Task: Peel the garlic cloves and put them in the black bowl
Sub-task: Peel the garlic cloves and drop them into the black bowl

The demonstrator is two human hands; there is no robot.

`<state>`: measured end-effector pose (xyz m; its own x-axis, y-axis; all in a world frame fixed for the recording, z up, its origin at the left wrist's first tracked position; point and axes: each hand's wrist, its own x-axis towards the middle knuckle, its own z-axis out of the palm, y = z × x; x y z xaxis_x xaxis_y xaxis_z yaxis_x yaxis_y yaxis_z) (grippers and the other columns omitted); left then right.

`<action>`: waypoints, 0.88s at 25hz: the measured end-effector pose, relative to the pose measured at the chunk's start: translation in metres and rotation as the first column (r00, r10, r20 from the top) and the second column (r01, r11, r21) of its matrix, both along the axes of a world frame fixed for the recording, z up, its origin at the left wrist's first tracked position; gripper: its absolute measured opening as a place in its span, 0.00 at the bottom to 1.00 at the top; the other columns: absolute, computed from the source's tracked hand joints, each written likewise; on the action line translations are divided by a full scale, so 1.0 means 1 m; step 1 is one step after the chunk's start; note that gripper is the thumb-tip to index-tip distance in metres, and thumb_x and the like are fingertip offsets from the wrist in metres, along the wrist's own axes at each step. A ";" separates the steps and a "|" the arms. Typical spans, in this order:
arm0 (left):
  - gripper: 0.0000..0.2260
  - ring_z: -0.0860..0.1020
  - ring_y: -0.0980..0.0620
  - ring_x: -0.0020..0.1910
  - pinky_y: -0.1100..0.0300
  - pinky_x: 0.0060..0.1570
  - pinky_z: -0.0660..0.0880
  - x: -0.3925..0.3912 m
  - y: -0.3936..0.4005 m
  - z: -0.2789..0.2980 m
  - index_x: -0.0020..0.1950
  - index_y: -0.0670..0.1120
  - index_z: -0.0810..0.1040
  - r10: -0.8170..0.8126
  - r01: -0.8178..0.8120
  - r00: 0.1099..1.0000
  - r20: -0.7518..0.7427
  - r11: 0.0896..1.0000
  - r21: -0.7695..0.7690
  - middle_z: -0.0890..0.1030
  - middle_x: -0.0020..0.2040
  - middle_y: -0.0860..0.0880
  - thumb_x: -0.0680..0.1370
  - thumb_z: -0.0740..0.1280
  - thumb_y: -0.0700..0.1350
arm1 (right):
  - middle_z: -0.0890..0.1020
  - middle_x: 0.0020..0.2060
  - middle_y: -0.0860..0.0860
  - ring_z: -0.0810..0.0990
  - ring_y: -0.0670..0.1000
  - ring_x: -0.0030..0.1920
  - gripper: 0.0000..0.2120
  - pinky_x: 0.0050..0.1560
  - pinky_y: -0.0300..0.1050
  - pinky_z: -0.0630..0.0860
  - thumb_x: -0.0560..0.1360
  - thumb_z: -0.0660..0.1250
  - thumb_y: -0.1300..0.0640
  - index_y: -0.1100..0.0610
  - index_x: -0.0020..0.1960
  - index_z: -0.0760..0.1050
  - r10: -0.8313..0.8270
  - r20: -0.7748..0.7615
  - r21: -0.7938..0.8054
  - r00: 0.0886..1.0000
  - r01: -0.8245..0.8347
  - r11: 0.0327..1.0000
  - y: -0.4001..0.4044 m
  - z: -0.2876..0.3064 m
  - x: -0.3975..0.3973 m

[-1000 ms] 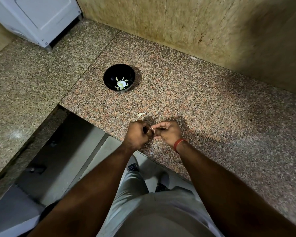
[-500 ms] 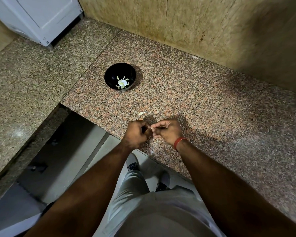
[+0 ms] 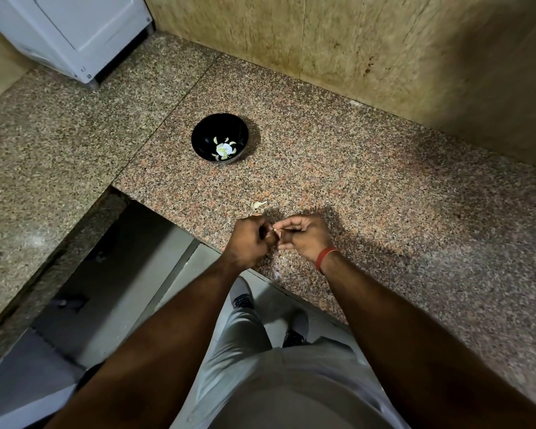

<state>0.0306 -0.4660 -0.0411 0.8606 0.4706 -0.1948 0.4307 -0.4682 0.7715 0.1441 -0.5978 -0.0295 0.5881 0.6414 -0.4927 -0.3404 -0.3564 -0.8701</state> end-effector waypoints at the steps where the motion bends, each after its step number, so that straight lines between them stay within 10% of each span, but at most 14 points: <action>1: 0.07 0.71 0.60 0.29 0.66 0.31 0.67 0.000 0.000 0.000 0.41 0.46 0.78 0.024 -0.024 1.000 0.003 0.998 -0.066 0.76 0.33 0.54 0.77 0.72 0.36 | 0.87 0.46 0.57 0.85 0.53 0.38 0.11 0.39 0.47 0.85 0.74 0.73 0.72 0.64 0.54 0.83 -0.005 -0.026 0.005 1.000 0.005 1.000 0.000 0.000 0.001; 8: 0.06 0.69 0.59 0.22 0.63 0.26 0.68 0.001 -0.006 0.002 0.45 0.43 0.78 0.197 -0.201 0.979 -0.053 0.883 -0.425 0.76 0.29 0.55 0.81 0.67 0.35 | 0.85 0.47 0.61 0.85 0.52 0.39 0.08 0.41 0.46 0.85 0.75 0.72 0.71 0.66 0.53 0.82 0.004 -0.106 0.028 0.994 -0.001 1.000 -0.001 -0.002 0.006; 22: 0.07 0.69 0.53 0.23 0.61 0.25 0.68 0.004 -0.003 0.002 0.43 0.44 0.79 0.311 -0.296 0.949 -0.056 0.810 -0.506 0.77 0.28 0.52 0.80 0.68 0.36 | 0.85 0.50 0.66 0.85 0.56 0.39 0.16 0.41 0.49 0.86 0.72 0.73 0.74 0.66 0.59 0.81 0.049 -0.096 0.072 0.994 -0.042 0.997 0.002 0.000 0.018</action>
